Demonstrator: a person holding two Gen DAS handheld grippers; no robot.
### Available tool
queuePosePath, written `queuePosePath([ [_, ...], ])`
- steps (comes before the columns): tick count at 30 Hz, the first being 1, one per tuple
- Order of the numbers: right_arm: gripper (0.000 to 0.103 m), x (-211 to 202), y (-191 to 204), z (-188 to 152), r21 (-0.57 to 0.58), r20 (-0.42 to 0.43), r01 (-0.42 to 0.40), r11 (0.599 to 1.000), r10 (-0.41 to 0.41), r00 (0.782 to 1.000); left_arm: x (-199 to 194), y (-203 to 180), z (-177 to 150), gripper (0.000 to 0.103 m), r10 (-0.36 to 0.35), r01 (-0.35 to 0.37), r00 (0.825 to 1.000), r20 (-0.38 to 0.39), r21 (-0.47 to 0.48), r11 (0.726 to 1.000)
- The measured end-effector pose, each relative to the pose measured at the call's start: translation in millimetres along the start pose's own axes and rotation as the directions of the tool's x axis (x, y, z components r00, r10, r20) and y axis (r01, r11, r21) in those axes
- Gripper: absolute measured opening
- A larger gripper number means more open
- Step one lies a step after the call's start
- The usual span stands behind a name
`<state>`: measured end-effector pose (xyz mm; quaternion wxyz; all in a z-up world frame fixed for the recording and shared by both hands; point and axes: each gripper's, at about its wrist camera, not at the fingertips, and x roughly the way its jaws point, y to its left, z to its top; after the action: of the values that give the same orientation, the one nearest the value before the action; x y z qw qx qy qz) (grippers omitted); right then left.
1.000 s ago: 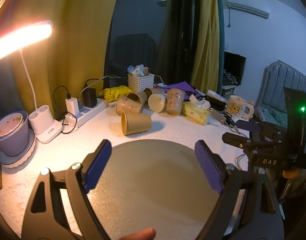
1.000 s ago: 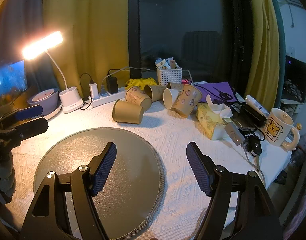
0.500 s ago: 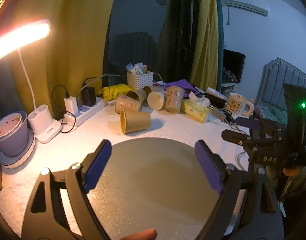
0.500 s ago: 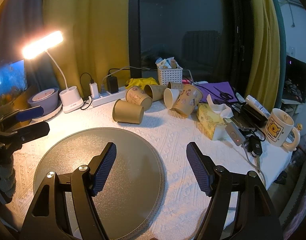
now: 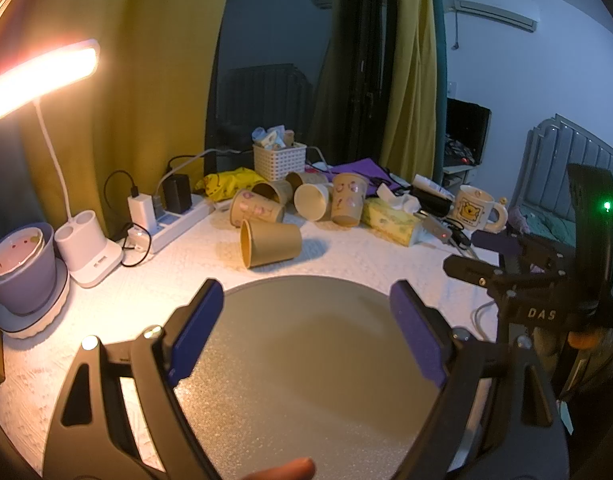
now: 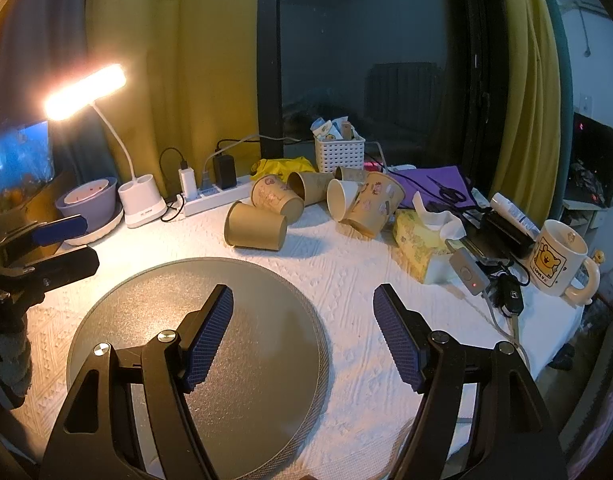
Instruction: Flip cup upright
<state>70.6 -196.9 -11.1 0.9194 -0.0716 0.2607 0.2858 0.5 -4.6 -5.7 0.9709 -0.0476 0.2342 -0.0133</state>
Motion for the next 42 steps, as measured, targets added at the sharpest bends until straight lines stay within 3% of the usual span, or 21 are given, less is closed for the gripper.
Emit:
queuePosePath([
  [18,0.076,-1.8,-0.7,4.3,-0.002,0.007,0.000,1.000,0.000,1.000,-1.2,-0.4,1.7,0.086,0.014,-0.014,1.000,0.002,0.026,1.000],
  [30,0.076,0.2,-1.4,4.9,-0.002,0.005,-0.006,1.000,0.006,1.000,8.7,9.8,-0.7,0.086,0.030,-0.030,0.999,-0.021,-0.008,1.000],
  [42,0.076,56.3,-34.8,12.4,0.049,-0.058,-0.041,0.998,0.043,0.997,57.2,26.5,-3.7,0.086,0.068,-0.071,0.992,-0.110,-0.026,0.997],
])
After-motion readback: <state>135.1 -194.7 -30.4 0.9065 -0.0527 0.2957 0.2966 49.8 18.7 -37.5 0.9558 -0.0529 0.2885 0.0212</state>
